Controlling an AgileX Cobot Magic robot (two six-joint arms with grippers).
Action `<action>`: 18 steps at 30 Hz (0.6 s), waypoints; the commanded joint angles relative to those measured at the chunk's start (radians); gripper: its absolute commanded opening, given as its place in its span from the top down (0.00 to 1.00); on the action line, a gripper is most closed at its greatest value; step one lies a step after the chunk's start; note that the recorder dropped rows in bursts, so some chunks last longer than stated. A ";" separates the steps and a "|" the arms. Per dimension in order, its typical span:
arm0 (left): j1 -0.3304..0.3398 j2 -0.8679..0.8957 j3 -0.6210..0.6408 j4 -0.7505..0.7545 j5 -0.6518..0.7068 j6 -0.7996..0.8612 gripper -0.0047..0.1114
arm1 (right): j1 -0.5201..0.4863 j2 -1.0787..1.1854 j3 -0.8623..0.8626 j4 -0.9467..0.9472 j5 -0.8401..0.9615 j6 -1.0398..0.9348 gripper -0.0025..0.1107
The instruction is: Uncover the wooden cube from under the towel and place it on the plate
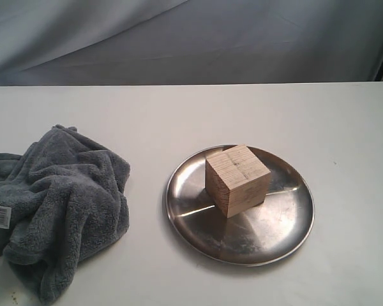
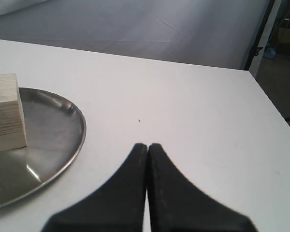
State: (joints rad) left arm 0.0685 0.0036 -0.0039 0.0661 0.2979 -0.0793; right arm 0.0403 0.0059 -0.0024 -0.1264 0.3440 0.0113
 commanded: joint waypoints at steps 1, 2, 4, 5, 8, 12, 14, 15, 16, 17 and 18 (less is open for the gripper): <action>-0.007 -0.004 0.004 0.005 -0.005 0.003 0.96 | -0.009 -0.006 0.002 -0.004 -0.001 -0.002 0.98; -0.014 -0.004 0.004 0.005 -0.005 0.003 0.96 | -0.009 -0.006 0.002 -0.004 -0.001 -0.002 0.98; -0.021 -0.004 0.004 0.005 -0.005 0.005 0.96 | -0.009 -0.006 0.002 -0.004 -0.001 -0.002 0.98; -0.021 -0.004 0.004 0.005 -0.008 0.005 0.96 | -0.009 -0.006 0.002 -0.004 -0.001 -0.002 0.98; -0.021 -0.004 0.004 0.005 -0.012 0.005 0.96 | -0.009 -0.006 0.002 -0.004 -0.001 -0.002 0.98; -0.021 -0.004 0.004 0.005 -0.012 0.005 0.96 | -0.009 -0.006 0.002 -0.004 -0.001 -0.002 0.98; -0.021 -0.004 0.004 0.005 -0.012 0.005 0.96 | -0.009 -0.006 0.002 -0.004 -0.001 -0.002 0.98; -0.021 -0.004 0.004 0.005 -0.012 0.005 0.96 | -0.009 -0.006 0.002 -0.004 -0.001 -0.002 0.98; -0.021 -0.004 0.004 0.005 -0.012 0.005 0.96 | -0.009 -0.006 0.002 -0.004 -0.001 -0.002 0.98; -0.021 -0.004 0.004 0.005 -0.012 0.005 0.96 | -0.009 -0.006 0.002 -0.004 -0.001 -0.002 0.98; -0.021 -0.004 0.004 0.005 -0.012 0.005 0.96 | -0.009 -0.006 0.002 -0.004 -0.001 -0.002 0.98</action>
State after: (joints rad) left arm 0.0522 0.0036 -0.0039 0.0661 0.2979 -0.0793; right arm 0.0403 0.0059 -0.0024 -0.1264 0.3440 0.0113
